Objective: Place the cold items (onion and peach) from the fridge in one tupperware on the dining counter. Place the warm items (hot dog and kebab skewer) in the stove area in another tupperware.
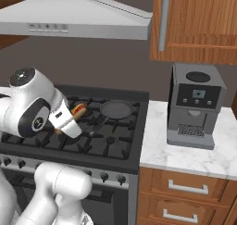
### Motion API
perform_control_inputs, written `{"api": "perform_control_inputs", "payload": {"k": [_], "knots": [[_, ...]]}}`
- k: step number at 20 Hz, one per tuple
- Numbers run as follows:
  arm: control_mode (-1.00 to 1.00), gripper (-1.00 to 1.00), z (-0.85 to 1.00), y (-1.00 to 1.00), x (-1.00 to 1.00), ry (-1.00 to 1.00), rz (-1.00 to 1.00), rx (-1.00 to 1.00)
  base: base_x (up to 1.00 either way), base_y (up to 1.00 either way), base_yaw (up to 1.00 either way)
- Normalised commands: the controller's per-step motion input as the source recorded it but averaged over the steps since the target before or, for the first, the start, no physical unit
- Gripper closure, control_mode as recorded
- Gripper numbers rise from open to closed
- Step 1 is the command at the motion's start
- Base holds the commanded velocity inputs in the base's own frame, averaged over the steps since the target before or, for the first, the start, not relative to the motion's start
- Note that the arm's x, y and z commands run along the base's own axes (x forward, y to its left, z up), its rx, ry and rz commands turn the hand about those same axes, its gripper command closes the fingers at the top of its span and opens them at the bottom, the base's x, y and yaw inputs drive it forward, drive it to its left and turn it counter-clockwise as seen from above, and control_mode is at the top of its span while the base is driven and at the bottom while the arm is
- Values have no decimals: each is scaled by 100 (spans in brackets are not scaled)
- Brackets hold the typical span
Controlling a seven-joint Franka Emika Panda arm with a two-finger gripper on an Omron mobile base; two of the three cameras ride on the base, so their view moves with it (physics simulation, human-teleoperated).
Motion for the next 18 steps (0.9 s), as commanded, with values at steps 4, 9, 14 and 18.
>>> {"api": "perform_control_inputs", "payload": {"k": [4,9,14,18], "knots": [[-100,100,19,37,-72,-5,19,-43,0,0,0],[100,100,7,15,-30,0,8,-15,-47,26,13],[100,100,0,0,0,0,0,0,-81,46,17],[100,100,0,0,0,0,0,0,-86,44,4]]}}
